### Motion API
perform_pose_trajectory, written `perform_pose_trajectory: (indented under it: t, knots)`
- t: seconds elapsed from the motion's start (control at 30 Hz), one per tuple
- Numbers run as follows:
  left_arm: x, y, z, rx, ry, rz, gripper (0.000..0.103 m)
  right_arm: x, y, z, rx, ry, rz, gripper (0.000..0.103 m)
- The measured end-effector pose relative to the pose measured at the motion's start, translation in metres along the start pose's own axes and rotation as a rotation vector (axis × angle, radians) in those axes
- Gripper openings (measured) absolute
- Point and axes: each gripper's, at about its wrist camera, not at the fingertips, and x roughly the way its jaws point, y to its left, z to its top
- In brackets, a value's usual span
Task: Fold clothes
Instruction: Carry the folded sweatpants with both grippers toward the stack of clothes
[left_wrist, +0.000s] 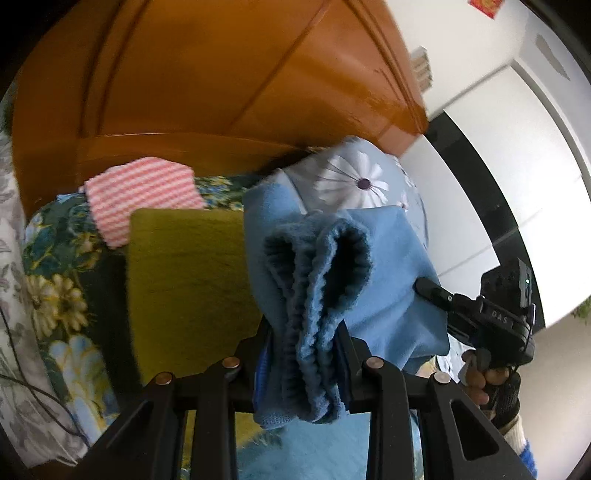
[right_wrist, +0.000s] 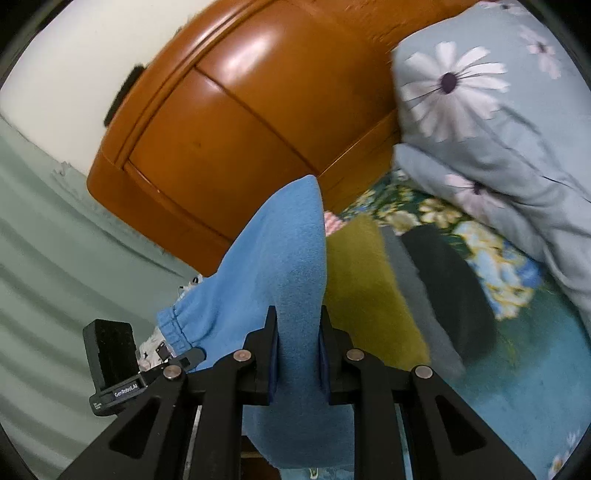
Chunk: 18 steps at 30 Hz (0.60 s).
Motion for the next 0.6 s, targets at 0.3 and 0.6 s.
perform_pose_trajectory:
  t: [0.3,0.6]
  knots:
    - [0.028,0.050,-0.010,-0.057,0.000,0.013,0.035,0.074,-0.036,0.006,0.006,0.090,-0.020,0.020]
    - [0.024,0.056,-0.017,-0.073,-0.015,0.022,0.040,0.087,-0.038,0.001,-0.021,0.092,-0.062,0.023]
